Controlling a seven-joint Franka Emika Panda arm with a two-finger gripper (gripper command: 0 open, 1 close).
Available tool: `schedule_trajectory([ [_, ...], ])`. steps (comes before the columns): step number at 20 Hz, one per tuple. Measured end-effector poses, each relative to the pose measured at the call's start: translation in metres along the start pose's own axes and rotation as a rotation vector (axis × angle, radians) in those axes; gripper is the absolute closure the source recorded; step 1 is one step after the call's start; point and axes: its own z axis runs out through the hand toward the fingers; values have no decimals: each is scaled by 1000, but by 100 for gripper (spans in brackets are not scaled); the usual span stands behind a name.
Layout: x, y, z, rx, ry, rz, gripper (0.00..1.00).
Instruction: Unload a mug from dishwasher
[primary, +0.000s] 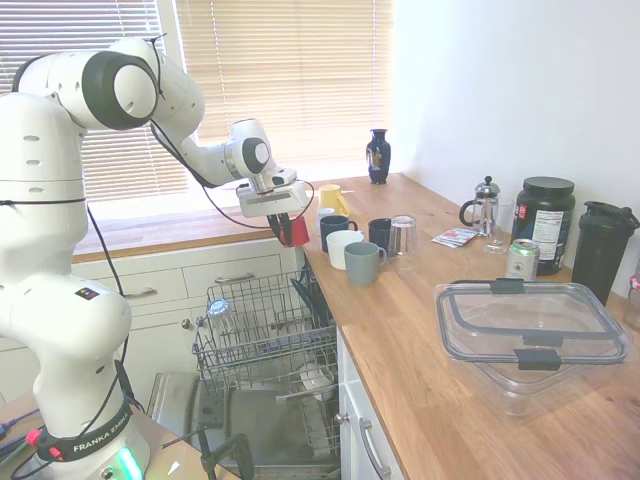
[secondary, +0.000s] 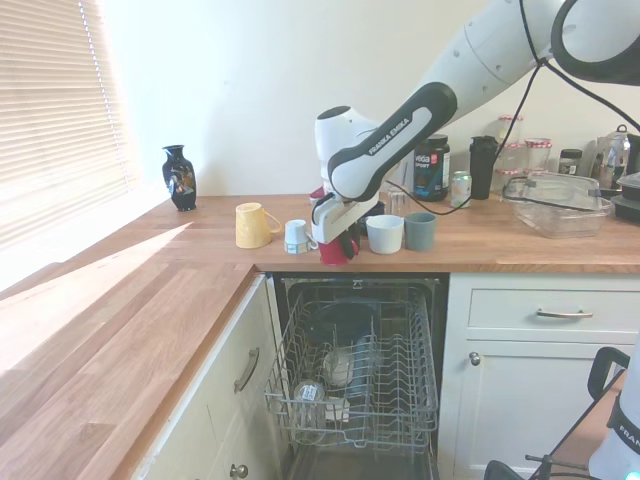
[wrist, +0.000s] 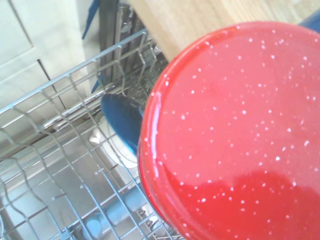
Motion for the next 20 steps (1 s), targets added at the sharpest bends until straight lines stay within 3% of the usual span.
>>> schedule_trajectory([
  [20, 81, -28, 11, -20, -69, 21, 100],
])
